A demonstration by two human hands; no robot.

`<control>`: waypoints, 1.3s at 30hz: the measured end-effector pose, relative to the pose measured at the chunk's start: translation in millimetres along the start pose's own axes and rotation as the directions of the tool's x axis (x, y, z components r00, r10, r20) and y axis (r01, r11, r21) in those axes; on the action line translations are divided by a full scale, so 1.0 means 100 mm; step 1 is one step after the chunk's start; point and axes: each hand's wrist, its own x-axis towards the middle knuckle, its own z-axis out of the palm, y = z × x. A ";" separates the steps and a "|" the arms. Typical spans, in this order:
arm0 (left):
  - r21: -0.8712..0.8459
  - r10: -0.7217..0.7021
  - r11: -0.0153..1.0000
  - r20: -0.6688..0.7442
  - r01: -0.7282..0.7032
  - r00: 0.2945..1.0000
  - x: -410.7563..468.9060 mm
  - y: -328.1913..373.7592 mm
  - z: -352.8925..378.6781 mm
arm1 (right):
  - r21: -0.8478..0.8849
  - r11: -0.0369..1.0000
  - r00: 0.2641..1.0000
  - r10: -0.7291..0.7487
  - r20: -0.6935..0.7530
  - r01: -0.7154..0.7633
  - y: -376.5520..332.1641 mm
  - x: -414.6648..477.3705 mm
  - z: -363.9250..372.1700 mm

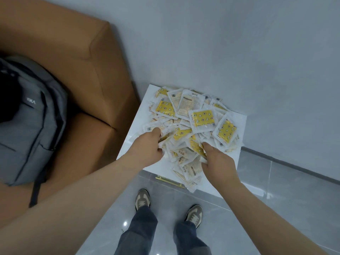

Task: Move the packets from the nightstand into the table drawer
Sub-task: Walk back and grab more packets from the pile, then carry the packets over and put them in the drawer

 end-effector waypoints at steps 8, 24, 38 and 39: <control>0.027 0.037 0.999 -0.141 -0.034 0.989 -0.43 0.56 -0.77 | 0.062 0.997 0.996 -0.033 -0.089 0.038 -0.12 -0.38 -1.01; 0.076 0.242 0.970 -0.404 -0.231 0.882 -0.99 2.16 -2.33 | 0.107 0.990 0.920 -0.042 -0.389 0.090 0.00 -1.10 -3.17; 0.160 0.546 0.834 -0.380 -0.528 0.747 -0.95 2.30 -3.33 | 0.108 0.990 0.790 0.136 -0.598 -0.089 -0.61 -1.44 -3.85; 0.157 0.567 0.819 -0.370 -0.552 0.736 -0.94 2.32 -3.33 | 0.124 0.987 0.781 0.158 -0.605 -0.104 -0.63 -1.49 -3.83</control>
